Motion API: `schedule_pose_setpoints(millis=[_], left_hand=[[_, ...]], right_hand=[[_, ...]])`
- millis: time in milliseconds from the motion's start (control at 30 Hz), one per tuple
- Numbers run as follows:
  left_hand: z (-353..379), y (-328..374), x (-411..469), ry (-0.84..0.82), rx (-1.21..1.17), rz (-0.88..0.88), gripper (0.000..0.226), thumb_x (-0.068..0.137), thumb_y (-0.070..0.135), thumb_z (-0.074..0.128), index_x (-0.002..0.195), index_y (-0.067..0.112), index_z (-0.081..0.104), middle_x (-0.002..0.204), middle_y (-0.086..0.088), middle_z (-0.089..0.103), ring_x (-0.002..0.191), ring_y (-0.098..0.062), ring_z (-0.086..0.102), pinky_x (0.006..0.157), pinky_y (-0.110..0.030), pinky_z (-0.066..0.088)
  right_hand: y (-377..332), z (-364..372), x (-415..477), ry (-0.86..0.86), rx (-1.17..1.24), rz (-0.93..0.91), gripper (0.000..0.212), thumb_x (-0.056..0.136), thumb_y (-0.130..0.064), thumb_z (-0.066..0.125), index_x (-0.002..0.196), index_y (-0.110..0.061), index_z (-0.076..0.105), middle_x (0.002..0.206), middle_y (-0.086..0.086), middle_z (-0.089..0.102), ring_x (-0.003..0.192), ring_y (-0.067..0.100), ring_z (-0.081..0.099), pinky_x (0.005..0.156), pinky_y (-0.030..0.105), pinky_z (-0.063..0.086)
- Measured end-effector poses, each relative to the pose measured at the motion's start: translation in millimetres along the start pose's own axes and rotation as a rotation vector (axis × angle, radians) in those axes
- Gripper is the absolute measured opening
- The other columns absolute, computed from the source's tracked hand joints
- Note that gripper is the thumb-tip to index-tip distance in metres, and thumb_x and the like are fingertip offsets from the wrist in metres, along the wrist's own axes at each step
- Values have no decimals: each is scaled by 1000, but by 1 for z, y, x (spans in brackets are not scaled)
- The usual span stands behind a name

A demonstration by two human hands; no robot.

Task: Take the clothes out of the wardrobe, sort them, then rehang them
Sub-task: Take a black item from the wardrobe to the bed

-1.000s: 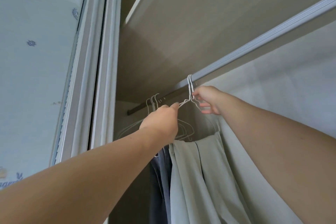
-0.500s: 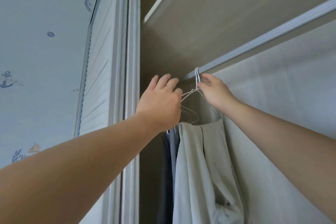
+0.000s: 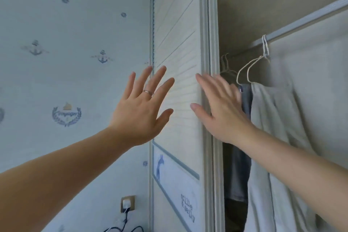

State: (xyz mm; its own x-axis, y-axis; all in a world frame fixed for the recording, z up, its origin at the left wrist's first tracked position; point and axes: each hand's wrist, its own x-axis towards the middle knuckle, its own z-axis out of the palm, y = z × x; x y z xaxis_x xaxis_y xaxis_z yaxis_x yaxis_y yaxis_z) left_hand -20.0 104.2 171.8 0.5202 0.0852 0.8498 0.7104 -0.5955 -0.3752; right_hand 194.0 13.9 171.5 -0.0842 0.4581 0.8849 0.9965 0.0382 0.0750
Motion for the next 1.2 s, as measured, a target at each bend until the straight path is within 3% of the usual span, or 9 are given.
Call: schedule_pose_setpoints(millis=[100, 467, 633, 833, 933, 1067, 1200], left_hand=[[-24, -38, -66, -53, 10, -74, 70, 100, 57, 26, 159, 21, 16, 168, -4, 4, 154, -32, -3, 123, -57, 2], [-153, -144, -366, -444, 258, -487, 78, 96, 67, 18, 160, 26, 1, 168, 0, -10, 153, -26, -17, 122, -55, -5], [-211, -160, -497, -596, 370, -739, 79, 95, 66, 27, 160, 27, 3, 168, 0, -8, 153, -27, -15, 121, -48, -14], [-259, -161, -634, -755, 467, -1030, 78, 96, 68, 22, 160, 29, 2, 168, 2, -8, 152, -24, -19, 120, -47, -16], [-272, -168, -693, -822, 531, -1168, 78, 95, 73, 13, 159, 32, -6, 167, 4, -14, 151, -23, -24, 121, -49, -16], [-281, -186, -758, -914, 576, -1328, 78, 95, 73, 15, 157, 35, -12, 165, 6, -18, 149, -22, -27, 122, -53, -11], [-282, -202, -811, -975, 616, -1502, 79, 92, 75, 11, 154, 36, -21, 165, 8, -21, 146, -19, -34, 118, -47, -24]], right_hand=[[-74, 27, -21, -103, 100, -50, 69, 92, -68, 17, 153, -41, 0, 163, -14, -4, 150, 15, -10, 118, 56, -3], [-358, 142, -119, -419, 536, -280, 73, 89, -74, 12, 151, -43, -12, 162, -15, -15, 148, 12, -20, 118, 52, -8], [-483, 180, -170, -577, 677, -430, 74, 88, -74, 9, 150, -42, -16, 162, -15, -16, 148, 14, -19, 119, 53, -7], [-618, 216, -230, -746, 837, -609, 77, 85, -75, 8, 150, -42, -16, 161, -15, -16, 149, 17, -16, 117, 53, -7], [-678, 237, -254, -810, 884, -688, 78, 86, -77, 6, 152, -40, -12, 162, -13, -13, 149, 18, -13, 118, 54, -5], [-750, 273, -280, -908, 920, -767, 82, 84, -78, 5, 153, -37, -11, 163, -13, -12, 149, 18, -12, 117, 53, -6], [-810, 310, -308, -1039, 920, -847, 81, 83, -79, 5, 150, -39, -17, 162, -14, -14, 149, 17, -14, 118, 53, -5]])
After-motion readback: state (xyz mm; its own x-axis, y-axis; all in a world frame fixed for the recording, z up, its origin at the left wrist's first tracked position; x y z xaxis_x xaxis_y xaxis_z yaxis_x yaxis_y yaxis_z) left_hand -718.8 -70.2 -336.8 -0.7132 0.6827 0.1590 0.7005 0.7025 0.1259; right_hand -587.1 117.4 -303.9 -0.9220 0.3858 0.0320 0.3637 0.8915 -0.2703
